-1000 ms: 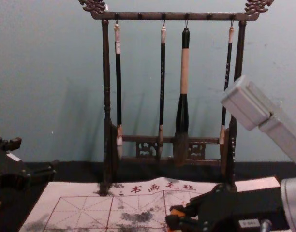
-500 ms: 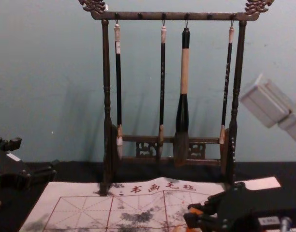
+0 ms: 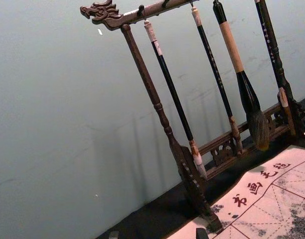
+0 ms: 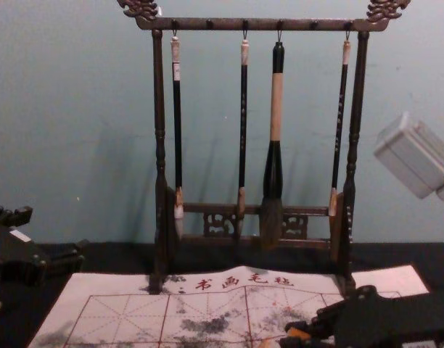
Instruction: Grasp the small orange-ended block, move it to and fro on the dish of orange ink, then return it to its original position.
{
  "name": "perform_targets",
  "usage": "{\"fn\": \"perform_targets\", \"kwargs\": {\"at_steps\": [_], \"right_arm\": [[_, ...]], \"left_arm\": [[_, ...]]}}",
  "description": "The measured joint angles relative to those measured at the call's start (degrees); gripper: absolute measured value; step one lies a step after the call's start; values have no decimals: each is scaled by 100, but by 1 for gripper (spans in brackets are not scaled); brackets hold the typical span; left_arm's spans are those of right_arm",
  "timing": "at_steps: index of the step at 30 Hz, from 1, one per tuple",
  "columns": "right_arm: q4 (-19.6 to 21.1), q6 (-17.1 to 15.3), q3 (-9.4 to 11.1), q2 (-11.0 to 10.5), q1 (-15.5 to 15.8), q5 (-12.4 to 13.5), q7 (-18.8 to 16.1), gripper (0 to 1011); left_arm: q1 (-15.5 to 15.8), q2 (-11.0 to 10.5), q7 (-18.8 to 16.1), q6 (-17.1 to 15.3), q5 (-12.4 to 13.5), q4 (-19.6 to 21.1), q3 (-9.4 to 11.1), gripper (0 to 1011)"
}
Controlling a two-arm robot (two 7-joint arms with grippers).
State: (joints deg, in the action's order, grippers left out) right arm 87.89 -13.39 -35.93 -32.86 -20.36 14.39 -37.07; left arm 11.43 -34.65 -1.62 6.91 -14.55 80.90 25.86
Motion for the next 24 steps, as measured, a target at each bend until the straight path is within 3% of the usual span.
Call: {"fn": "perform_targets", "kwargs": {"at_steps": [24], "right_arm": [[-28,-30,-302,134,-229,-83,-146,99]], "left_arm": [[0,0,0,0,0,0,0,1001]]}}
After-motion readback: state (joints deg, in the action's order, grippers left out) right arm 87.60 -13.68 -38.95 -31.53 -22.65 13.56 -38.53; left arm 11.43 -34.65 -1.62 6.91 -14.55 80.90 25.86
